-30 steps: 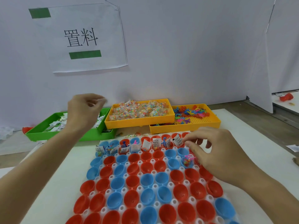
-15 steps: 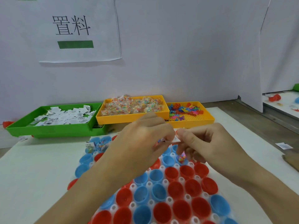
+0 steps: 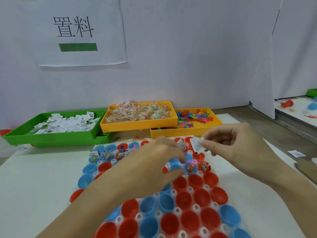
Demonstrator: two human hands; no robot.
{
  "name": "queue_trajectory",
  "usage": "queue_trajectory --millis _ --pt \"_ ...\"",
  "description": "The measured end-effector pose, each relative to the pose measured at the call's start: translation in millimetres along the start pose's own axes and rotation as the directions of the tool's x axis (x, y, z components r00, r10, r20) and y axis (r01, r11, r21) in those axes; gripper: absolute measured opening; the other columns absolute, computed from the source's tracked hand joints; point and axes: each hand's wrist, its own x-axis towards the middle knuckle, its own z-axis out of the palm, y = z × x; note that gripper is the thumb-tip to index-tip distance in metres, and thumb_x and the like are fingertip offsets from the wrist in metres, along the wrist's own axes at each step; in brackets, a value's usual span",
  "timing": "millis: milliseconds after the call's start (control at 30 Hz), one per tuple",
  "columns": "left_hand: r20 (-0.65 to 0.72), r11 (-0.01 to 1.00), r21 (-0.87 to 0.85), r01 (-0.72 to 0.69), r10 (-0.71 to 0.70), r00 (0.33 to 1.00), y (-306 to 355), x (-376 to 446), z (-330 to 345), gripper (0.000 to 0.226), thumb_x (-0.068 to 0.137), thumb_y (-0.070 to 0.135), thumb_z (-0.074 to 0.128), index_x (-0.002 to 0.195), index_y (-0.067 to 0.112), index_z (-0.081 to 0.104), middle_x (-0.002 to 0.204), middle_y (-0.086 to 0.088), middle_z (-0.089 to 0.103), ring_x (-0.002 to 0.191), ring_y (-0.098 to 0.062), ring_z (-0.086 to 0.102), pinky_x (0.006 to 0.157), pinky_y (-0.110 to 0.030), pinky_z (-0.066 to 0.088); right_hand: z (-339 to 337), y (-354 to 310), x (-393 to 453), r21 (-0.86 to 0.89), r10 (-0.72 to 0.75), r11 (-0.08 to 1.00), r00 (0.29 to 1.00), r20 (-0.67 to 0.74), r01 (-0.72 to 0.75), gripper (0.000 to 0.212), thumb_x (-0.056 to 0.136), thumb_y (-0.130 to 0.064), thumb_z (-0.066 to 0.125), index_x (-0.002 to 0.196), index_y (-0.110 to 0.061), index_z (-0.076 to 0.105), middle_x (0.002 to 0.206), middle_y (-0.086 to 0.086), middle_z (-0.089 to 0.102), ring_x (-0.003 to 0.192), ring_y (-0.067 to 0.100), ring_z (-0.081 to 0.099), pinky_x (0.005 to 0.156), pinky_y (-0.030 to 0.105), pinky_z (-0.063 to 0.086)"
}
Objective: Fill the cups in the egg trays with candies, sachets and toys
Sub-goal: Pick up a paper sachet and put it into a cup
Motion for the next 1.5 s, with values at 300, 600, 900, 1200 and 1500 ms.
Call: queue_trajectory --millis 300,600,900,1200,1500 --pt "0.231 0.996 0.090 0.015 -0.035 0.972 -3.5 -2.2 10.6 0.041 0.102 0.038 0.046 0.141 0.048 0.041 0.152 0.018 0.028 0.135 -0.006 0.016 0.112 -0.033 0.026 4.0 -1.4 -4.2 -0.192 -0.105 0.971 0.973 0.207 0.145 0.019 0.081 -0.011 0.080 0.073 -0.028 0.079 0.068 -0.020 0.070 0.059 -0.003 0.061 0.054 0.006 0.041" --pt "0.229 0.997 0.066 0.027 -0.041 0.973 -7.3 -2.8 7.5 0.040 0.100 0.040 0.050 0.140 0.045 0.045 0.153 0.020 0.025 0.137 -0.002 0.013 0.115 -0.034 0.022 11.8 6.1 -5.3 -0.315 -0.127 0.929 0.967 0.221 0.194 0.017 0.082 -0.017 0.079 0.079 -0.034 0.078 0.079 -0.028 0.067 0.082 0.001 0.060 0.065 0.008 0.044" --pt "0.177 0.999 0.036 0.026 -0.032 0.984 -3.7 -2.5 4.0 0.032 0.100 0.037 0.050 0.131 0.040 0.053 0.146 0.018 0.034 0.133 -0.005 0.024 0.112 -0.031 0.029 25.3 8.8 -6.3 -0.388 -0.215 0.875 0.951 0.223 0.289 0.017 0.079 -0.019 0.082 0.073 -0.031 0.071 0.070 -0.016 0.062 0.077 0.006 0.057 0.063 0.020 0.046" --pt "0.127 0.999 0.037 0.027 -0.031 0.991 -3.6 -0.9 4.8 0.028 0.099 0.038 0.051 0.126 0.044 0.055 0.141 0.021 0.038 0.130 0.000 0.025 0.110 -0.034 0.036 25.4 10.3 -5.4 -0.402 -0.200 0.872 0.953 0.227 0.278 0.022 0.080 -0.022 0.081 0.071 -0.038 0.068 0.072 -0.017 0.062 0.079 0.003 0.056 0.064 0.017 0.045" --pt "0.125 0.999 0.034 0.003 -0.008 0.992 -2.6 -1.1 6.0 0.033 0.100 0.035 0.051 0.131 0.044 0.056 0.145 0.023 0.039 0.132 0.000 0.026 0.111 -0.032 0.032 26.5 12.7 -5.1 -0.435 -0.202 0.857 0.958 0.206 0.274 0.025 0.080 -0.026 0.081 0.071 -0.041 0.063 0.072 -0.018 0.061 0.077 0.001 0.056 0.063 0.018 0.046"
